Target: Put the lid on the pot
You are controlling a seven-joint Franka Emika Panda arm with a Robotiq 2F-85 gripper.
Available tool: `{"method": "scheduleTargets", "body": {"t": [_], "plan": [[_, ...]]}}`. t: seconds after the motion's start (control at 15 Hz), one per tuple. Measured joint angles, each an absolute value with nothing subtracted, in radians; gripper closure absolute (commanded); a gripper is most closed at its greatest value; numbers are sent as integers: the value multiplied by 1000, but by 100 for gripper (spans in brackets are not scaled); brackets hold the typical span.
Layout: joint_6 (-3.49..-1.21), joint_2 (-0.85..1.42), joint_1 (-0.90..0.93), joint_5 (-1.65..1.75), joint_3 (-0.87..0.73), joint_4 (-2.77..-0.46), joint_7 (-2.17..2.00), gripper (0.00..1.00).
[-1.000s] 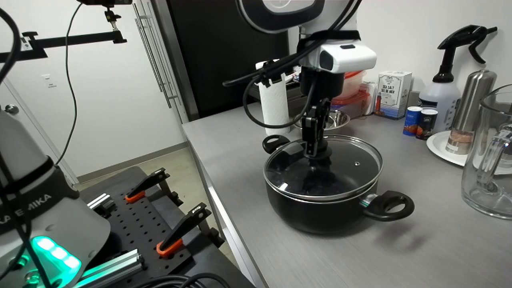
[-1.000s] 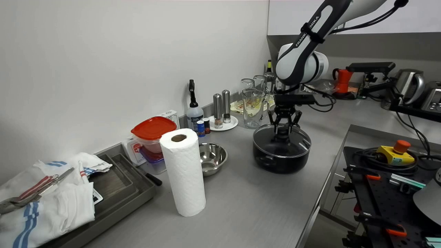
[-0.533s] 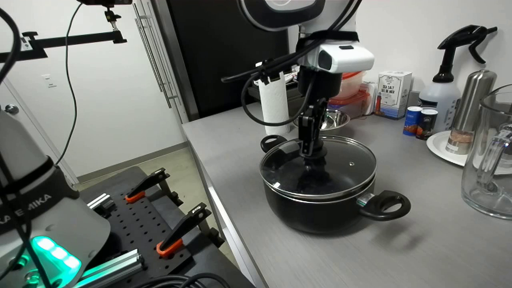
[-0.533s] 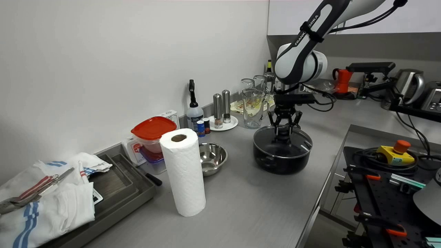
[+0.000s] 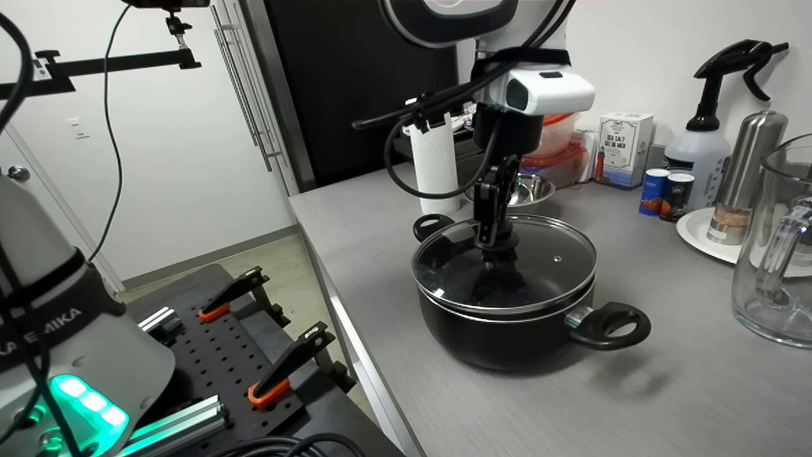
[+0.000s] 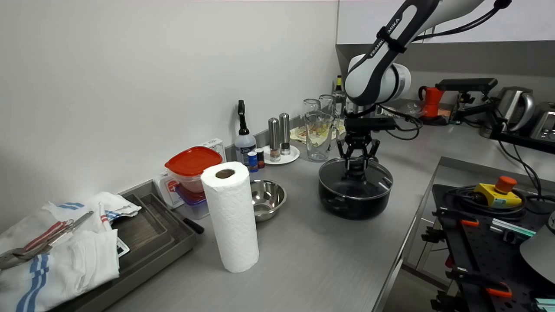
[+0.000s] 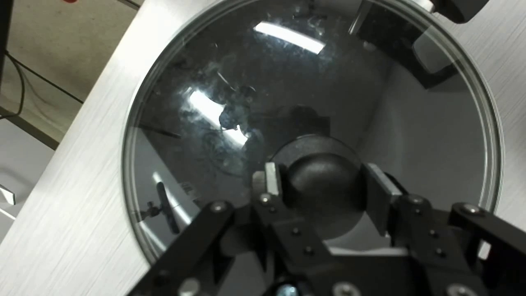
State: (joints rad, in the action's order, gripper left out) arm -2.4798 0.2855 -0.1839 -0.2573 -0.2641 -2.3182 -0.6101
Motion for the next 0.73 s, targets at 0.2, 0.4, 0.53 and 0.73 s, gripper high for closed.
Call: {"method": "scheduleTargets", "body": {"t": [0.2,0.4,0.53,0.73], "plan": [[-2476,283,-184,-259,-262,-2313,-610,1],[-2475,282,-184,-259,-260,-2306,-610,0],[-2475,280,-184,-259,-259,-2303,-610,0],[-2475,280,-184,-259,-258,-2299,-610,0]]}}
